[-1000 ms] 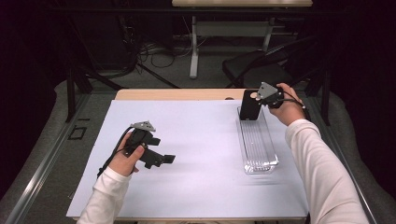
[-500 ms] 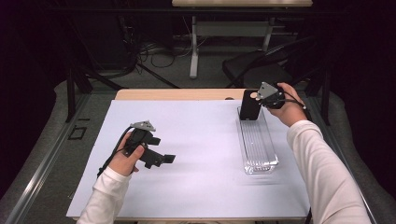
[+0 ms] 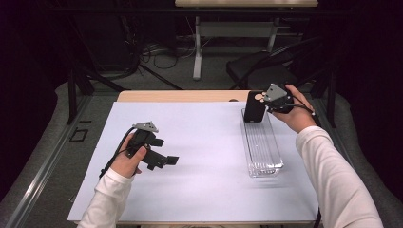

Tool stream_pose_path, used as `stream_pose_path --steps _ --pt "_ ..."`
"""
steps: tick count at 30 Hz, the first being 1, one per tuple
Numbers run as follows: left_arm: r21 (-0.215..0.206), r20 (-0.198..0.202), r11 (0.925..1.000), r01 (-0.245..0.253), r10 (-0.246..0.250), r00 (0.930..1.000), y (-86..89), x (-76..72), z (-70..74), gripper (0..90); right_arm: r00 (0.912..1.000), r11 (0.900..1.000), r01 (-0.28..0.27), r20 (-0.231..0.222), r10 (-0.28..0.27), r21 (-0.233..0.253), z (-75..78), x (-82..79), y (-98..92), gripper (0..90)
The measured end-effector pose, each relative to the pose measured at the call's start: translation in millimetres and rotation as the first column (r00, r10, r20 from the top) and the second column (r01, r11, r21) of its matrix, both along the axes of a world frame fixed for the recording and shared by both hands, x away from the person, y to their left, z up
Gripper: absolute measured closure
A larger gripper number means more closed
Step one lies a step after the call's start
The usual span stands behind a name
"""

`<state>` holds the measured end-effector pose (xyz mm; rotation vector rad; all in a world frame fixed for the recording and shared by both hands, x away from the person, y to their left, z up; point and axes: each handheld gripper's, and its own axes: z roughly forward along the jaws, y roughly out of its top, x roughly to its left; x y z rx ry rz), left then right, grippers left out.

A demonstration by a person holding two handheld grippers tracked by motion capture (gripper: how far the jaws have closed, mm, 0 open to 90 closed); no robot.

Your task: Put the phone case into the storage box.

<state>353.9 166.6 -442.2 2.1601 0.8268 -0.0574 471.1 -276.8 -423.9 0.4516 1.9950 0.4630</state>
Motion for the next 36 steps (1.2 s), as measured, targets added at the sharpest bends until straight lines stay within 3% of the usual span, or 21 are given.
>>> stream_pose_path --steps 5,9,14,21,27,32,36 --pt "-0.011 -0.004 0.9999 -0.007 0.007 1.0000 1.2 1.2 0.1 0.5 0.9999 0.998 0.015 -0.007 -0.015 0.059 6.9 -5.6 0.3 23.8" --pt "-0.013 -0.002 0.9999 -0.009 0.009 1.0000 2.0 0.9 0.9 0.4 0.9991 0.986 0.024 -0.038 -0.018 0.164 12.9 -7.3 -0.6 17.7" --pt "-0.022 0.002 0.9997 -0.010 0.010 0.9999 2.8 0.2 1.9 0.5 0.9970 0.973 0.045 -0.071 -0.030 0.228 19.1 -10.4 1.8 13.4" --pt "-0.029 0.005 0.9995 -0.013 0.013 0.9999 4.4 0.0 3.8 0.5 0.9928 0.960 0.073 -0.112 -0.044 0.271 21.9 -11.2 6.4 0.0" --pt "-0.034 0.006 0.9993 -0.015 0.016 0.9999 5.0 0.6 4.5 0.5 0.9892 0.945 0.090 -0.139 -0.048 0.314 25.7 -12.3 9.9 0.0" --pt "-0.038 0.007 0.9992 -0.014 0.014 0.9999 4.6 1.4 5.7 0.5 0.9878 0.944 0.093 -0.148 -0.048 0.318 29.1 -15.4 14.4 0.0" --pt "-0.037 0.010 0.9993 -0.010 0.011 0.9999 4.0 2.1 6.3 0.5 0.9869 0.936 0.101 -0.153 -0.052 0.336 31.2 -20.6 18.9 0.0"
